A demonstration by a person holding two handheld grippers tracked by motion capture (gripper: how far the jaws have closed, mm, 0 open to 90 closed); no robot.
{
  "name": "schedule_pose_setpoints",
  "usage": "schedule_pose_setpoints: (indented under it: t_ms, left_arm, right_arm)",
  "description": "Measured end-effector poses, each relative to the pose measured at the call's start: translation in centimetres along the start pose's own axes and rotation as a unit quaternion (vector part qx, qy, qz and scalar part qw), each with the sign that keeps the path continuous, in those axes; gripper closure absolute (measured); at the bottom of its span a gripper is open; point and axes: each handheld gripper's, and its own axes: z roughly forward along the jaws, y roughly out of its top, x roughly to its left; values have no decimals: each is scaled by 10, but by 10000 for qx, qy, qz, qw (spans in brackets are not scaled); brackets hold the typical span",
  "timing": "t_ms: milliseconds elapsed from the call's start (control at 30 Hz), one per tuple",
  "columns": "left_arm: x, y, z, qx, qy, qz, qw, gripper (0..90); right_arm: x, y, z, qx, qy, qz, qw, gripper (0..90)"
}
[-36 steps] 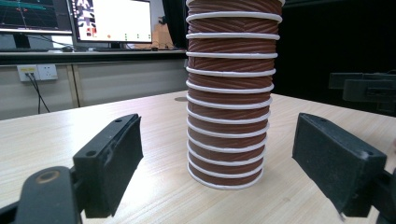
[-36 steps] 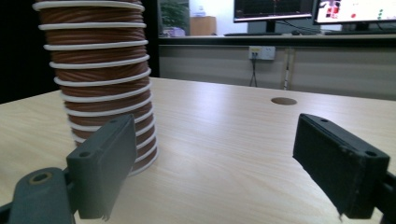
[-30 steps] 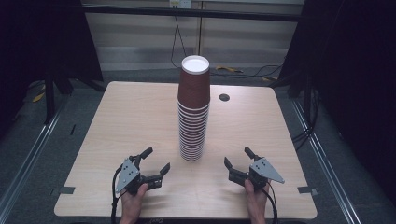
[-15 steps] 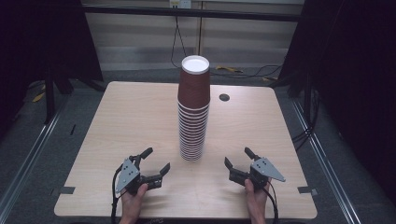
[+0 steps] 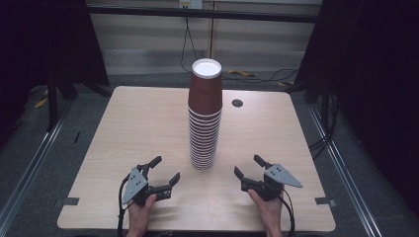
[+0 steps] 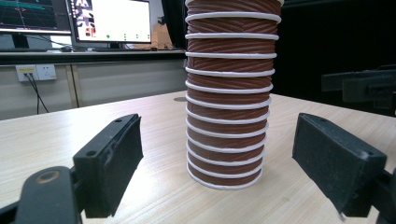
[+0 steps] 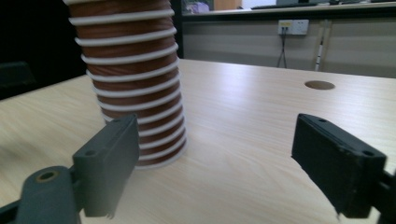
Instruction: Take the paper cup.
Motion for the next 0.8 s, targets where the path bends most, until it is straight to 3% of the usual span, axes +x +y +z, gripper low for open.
schedule_pose_setpoints:
  t_ms: [100, 167, 567, 800]
  left_arm:
    - [0, 0, 0, 1, -9, -3, 10000, 158]
    - [0, 0, 0, 1, -15, 4, 10000, 158]
    - [0, 0, 0, -2, -24, 2, 10000, 158]
    - [0, 0, 0, -5, -29, -2, 10000, 158]
  right_arm:
    - [3, 5, 1, 17, 100, -31, 9999, 161]
    - [5, 11, 3, 15, 234, -66, 9997, 207]
    - [11, 36, 9, 30, 556, -131, 9984, 182]
    - [13, 56, 12, 20, 886, -227, 9958, 170]
